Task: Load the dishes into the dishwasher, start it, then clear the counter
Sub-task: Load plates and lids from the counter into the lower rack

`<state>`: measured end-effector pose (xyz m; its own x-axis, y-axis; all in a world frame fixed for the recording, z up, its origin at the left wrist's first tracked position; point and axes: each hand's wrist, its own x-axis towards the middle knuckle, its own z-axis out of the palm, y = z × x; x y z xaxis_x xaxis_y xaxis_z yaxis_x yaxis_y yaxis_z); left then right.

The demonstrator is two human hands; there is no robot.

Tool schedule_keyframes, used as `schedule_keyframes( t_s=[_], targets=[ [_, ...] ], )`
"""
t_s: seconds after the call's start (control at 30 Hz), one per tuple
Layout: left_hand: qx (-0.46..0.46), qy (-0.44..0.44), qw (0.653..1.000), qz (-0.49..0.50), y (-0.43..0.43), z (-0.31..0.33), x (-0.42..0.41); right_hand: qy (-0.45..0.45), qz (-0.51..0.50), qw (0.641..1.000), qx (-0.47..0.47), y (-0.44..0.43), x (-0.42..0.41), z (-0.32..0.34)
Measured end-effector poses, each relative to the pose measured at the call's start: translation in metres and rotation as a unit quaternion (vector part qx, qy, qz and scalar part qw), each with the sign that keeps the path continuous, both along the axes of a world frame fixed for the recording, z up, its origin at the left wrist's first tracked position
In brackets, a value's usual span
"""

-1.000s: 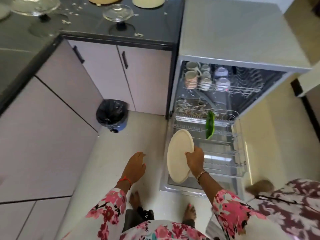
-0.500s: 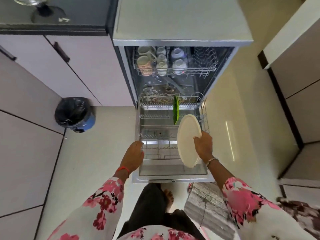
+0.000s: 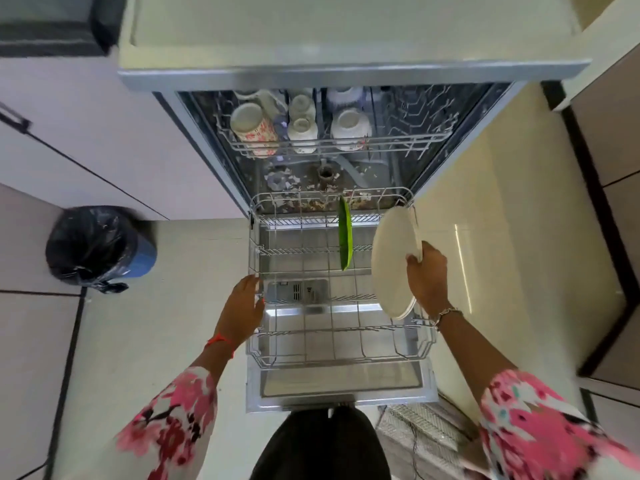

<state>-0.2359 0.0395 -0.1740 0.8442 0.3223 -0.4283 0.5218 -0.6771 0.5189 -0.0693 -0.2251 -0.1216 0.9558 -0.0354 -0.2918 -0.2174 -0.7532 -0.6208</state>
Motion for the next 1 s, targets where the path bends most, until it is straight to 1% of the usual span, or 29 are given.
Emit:
schedule_keyframes(
  t_s=[0.17, 0.3, 0.47, 0.53, 0.63, 0.7, 0.8, 0.9, 1.0],
  targets=[
    [-0.008, 0.033, 0.999, 0.028, 0.014, -0.089, 0.029, -0.032, 0.039, 0.998, -0.023, 0.015, 0.054, -0.077],
    [0.018, 0.040, 0.999, 0.027, 0.031, -0.156, 0.053, -0.049, 0.063, 0.996, -0.042, 0.022, 0.087, -0.132],
    [0.048, 0.043, 0.996, 0.064, 0.054, -0.206, 0.078, -0.067, 0.069, 0.994, -0.054, 0.028, 0.115, -0.170],
    [0.055, 0.056, 0.993, 0.084, 0.060, -0.220, 0.085, -0.074, 0.072, 0.993, -0.051, 0.032, 0.125, -0.180],
    [0.031, 0.117, 0.983, 0.139, 0.066, -0.230, 0.093, -0.075, 0.076, 0.993, -0.043, 0.040, 0.133, -0.192],
    [0.039, 0.136, 0.977, 0.158, 0.074, -0.237, 0.093, -0.068, 0.082, 0.993, -0.045, 0.046, 0.135, -0.201],
    [0.037, 0.118, 0.979, 0.162, 0.082, -0.248, 0.087, -0.052, 0.088, 0.993, -0.054, 0.054, 0.136, -0.216],
    [0.024, 0.099, 0.980, 0.170, 0.081, -0.249, 0.084, -0.040, 0.072, 0.996, -0.041, 0.059, 0.137, -0.224],
    [0.018, 0.095, 0.984, 0.150, 0.080, -0.247, 0.083, -0.035, 0.072, 0.996, -0.038, 0.061, 0.139, -0.221]
  ],
)
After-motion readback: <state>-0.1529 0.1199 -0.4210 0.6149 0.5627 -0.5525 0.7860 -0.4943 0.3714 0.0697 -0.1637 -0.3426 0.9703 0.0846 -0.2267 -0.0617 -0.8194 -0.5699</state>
